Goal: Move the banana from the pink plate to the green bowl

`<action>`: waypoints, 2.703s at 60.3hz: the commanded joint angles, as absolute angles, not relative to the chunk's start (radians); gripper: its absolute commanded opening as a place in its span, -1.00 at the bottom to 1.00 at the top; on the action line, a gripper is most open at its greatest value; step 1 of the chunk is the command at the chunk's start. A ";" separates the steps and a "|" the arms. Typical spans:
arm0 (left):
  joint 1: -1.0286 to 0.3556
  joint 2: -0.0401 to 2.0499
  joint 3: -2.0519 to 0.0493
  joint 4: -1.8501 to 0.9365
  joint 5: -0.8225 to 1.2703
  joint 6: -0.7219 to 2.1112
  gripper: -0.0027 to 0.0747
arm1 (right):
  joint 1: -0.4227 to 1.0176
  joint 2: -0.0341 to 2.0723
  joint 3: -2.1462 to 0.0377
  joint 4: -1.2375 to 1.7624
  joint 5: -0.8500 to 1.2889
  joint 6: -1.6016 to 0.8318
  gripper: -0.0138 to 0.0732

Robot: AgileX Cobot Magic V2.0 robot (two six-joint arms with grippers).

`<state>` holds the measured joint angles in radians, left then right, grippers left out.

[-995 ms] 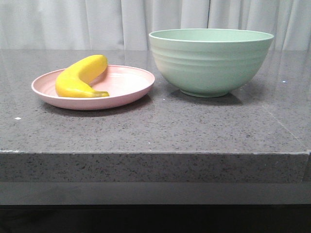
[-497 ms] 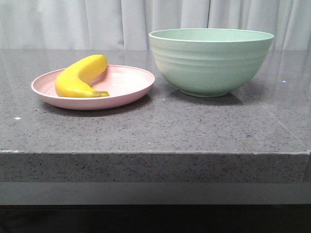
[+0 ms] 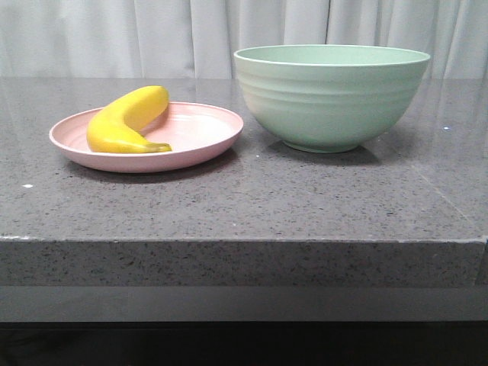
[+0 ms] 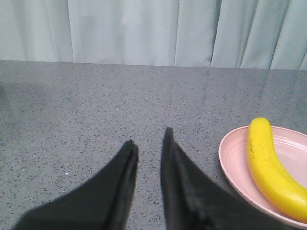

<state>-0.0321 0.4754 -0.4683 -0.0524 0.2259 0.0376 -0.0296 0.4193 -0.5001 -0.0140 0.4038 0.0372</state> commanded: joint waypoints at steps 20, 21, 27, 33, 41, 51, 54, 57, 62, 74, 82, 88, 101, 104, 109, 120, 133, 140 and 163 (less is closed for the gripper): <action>-0.030 0.549 -0.543 -0.127 0.192 0.037 0.77 | -0.037 0.432 -0.538 -0.029 0.277 0.037 0.51; -0.033 0.566 -0.557 -0.127 0.219 0.037 0.77 | -0.037 0.432 -0.538 -0.029 0.276 0.037 0.51; -0.065 0.668 -0.638 -0.127 0.350 0.037 0.77 | -0.037 0.432 -0.538 -0.028 0.275 0.037 0.51; -0.129 0.798 -0.749 -0.127 0.444 0.038 0.77 | -0.037 0.432 -0.538 -0.028 0.276 0.037 0.51; -0.247 0.980 -0.875 -0.127 0.484 0.036 0.77 | -0.037 0.432 -0.538 -0.028 0.276 0.037 0.51; -0.349 1.186 -1.033 -0.147 0.579 0.007 0.77 | -0.037 0.432 -0.538 -0.028 0.276 0.037 0.51; -0.368 1.241 -1.071 -0.151 0.599 0.000 0.77 | -0.037 0.432 -0.538 -0.028 0.276 0.037 0.51; -0.383 1.294 -1.104 -0.151 0.616 0.000 0.77 | -0.037 0.432 -0.538 -0.028 0.276 0.037 0.51; -0.409 1.384 -1.165 -0.153 0.638 0.000 0.77 | -0.037 0.432 -0.538 -0.028 0.276 0.037 0.51; -0.413 1.503 -1.233 -0.153 0.633 -0.011 0.77 | -0.037 0.432 -0.538 -0.028 0.276 0.037 0.51; -0.411 1.535 -1.235 -0.153 0.608 -0.011 0.77 | -0.037 0.432 -0.538 -0.028 0.276 0.037 0.51; -0.413 1.557 -1.235 -0.153 0.608 -0.011 0.77 | -0.037 0.432 -0.538 -0.028 0.276 0.037 0.51; -0.413 1.590 -1.235 -0.153 0.597 -0.011 0.77 | -0.037 0.432 -0.538 -0.028 0.276 0.037 0.51; -0.413 1.594 -1.235 -0.153 0.596 -0.011 0.77 | -0.037 0.432 -0.538 -0.028 0.276 0.037 0.51; -0.413 1.598 -1.235 -0.153 0.593 -0.011 0.75 | -0.037 0.432 -0.538 -0.028 0.276 0.037 0.51; -0.413 1.598 -1.235 -0.153 0.563 -0.011 0.50 | -0.037 0.432 -0.538 -0.028 0.277 0.037 0.51; -0.413 1.598 -1.235 -0.153 0.552 -0.011 0.16 | -0.037 0.432 -0.538 -0.028 0.277 0.037 0.51; -0.413 1.608 -1.235 -0.153 0.552 -0.011 0.15 | -0.037 0.432 -0.538 -0.028 0.277 0.037 0.51; -0.413 1.625 -1.235 -0.153 0.550 -0.011 0.13 | -0.037 0.432 -0.538 -0.028 0.277 0.037 0.51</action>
